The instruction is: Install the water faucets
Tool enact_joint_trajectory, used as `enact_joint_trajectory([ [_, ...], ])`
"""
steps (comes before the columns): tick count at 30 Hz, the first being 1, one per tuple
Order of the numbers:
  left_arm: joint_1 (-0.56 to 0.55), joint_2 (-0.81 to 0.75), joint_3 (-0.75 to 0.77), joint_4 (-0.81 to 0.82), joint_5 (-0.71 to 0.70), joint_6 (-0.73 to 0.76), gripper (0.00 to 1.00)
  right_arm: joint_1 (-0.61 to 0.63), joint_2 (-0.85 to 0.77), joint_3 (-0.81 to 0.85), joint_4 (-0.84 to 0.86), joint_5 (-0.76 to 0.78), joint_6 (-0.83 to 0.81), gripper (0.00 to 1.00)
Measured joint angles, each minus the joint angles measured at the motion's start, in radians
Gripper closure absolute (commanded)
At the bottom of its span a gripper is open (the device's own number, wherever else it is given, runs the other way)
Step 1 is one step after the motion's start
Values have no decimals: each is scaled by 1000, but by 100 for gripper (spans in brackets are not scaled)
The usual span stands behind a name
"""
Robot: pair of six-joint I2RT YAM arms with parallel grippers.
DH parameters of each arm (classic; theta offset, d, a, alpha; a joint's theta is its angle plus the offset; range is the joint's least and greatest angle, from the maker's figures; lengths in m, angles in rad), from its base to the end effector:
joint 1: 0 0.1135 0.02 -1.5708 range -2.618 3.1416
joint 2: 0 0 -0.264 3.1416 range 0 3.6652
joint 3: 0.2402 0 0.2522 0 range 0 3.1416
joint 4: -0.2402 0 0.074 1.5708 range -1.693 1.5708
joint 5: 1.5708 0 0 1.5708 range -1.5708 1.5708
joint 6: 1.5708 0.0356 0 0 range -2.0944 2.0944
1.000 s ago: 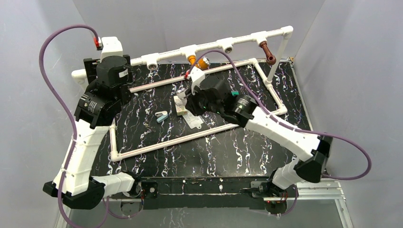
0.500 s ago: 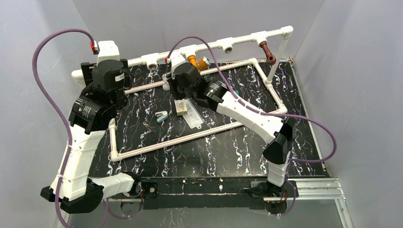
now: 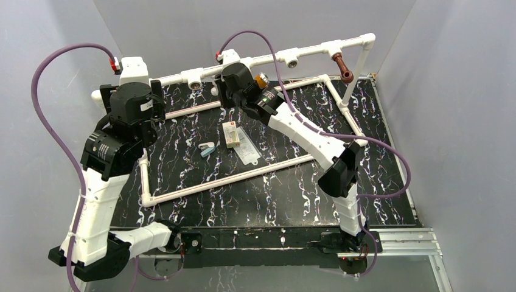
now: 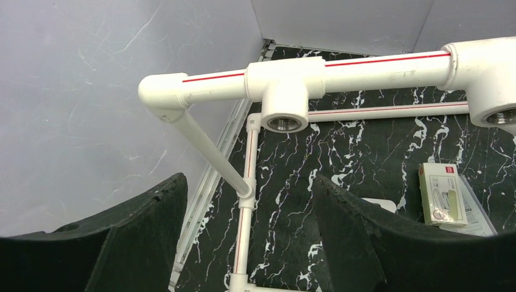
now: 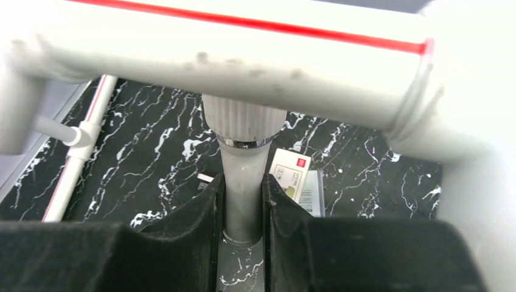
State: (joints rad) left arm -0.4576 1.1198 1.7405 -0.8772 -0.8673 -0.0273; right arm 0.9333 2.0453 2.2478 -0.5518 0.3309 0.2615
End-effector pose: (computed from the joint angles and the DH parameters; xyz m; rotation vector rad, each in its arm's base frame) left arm 0.1584 -0.0477 0.5178 -0.2241 1.7413 0.4369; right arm 0.2888 0.3705 0.4195 -0.4205 1.8846 0.4904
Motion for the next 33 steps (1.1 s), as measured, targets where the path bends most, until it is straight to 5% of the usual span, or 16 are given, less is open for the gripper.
enact_joint_trajectory([
  [17, 0, 2, 34, -69, 24, -36, 26, -69, -118, -211, 81, -42, -26, 99],
  [33, 0, 15, 54, -105, 162, -100, 27, -356, -326, -464, 75, -303, -211, 99],
])
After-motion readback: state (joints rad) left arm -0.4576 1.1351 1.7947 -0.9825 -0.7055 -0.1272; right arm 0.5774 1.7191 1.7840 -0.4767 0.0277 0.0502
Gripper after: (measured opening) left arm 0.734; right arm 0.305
